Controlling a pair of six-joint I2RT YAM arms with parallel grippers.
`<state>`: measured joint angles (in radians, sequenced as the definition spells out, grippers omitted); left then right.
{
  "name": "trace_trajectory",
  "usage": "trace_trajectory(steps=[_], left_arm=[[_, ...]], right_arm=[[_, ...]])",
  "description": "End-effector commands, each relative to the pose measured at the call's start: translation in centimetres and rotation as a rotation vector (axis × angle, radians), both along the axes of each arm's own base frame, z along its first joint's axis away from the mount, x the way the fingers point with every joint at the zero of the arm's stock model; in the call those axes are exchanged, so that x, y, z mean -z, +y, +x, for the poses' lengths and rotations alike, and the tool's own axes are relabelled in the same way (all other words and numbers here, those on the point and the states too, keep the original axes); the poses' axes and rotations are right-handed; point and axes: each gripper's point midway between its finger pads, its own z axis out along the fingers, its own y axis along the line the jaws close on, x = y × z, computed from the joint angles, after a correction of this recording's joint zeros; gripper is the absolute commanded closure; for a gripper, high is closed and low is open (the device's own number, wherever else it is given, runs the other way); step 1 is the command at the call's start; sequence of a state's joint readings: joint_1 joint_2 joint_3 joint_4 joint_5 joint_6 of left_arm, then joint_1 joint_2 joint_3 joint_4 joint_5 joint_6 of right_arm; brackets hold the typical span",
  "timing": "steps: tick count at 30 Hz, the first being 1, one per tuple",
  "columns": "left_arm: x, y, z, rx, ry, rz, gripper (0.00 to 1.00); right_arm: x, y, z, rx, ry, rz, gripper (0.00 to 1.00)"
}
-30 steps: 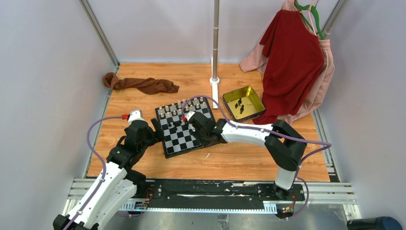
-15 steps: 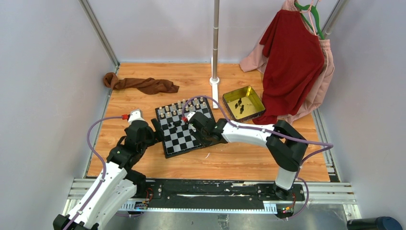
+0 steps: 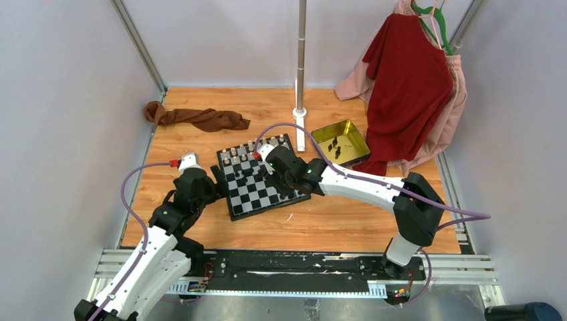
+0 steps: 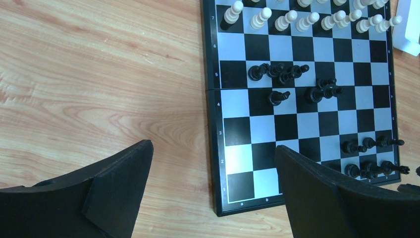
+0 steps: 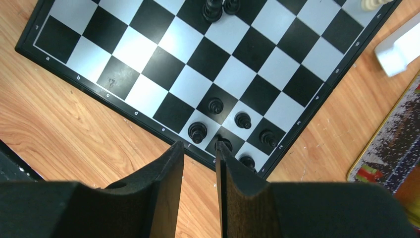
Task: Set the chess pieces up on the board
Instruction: Pick up the chess piece from the chessboard.
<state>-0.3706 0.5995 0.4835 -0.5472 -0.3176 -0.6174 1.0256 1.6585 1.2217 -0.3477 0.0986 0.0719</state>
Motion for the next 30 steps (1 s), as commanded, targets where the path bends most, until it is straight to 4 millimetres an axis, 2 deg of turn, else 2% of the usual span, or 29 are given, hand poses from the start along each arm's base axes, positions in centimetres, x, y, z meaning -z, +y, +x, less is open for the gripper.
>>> trace_trajectory(steps=[1,8,17,30], left_arm=[[0.0,0.1,0.0,-0.007,-0.006,0.008,0.0],[-0.1,0.1,0.0,-0.002,-0.007,0.009,0.01],[-0.1,-1.1,0.4,0.075,0.012,0.01,0.1],[-0.7,-0.9,0.4,0.071,-0.005,0.018,0.13]], right_arm=[[-1.9,-0.2,1.1,-0.001,-0.049,-0.01,0.66],[-1.5,1.4,3.7,0.011,-0.048,-0.011,0.66],[0.0,1.7,7.5,0.09,0.036,0.04,0.66],[0.0,5.2,7.6,0.005,0.114,0.115,0.66]])
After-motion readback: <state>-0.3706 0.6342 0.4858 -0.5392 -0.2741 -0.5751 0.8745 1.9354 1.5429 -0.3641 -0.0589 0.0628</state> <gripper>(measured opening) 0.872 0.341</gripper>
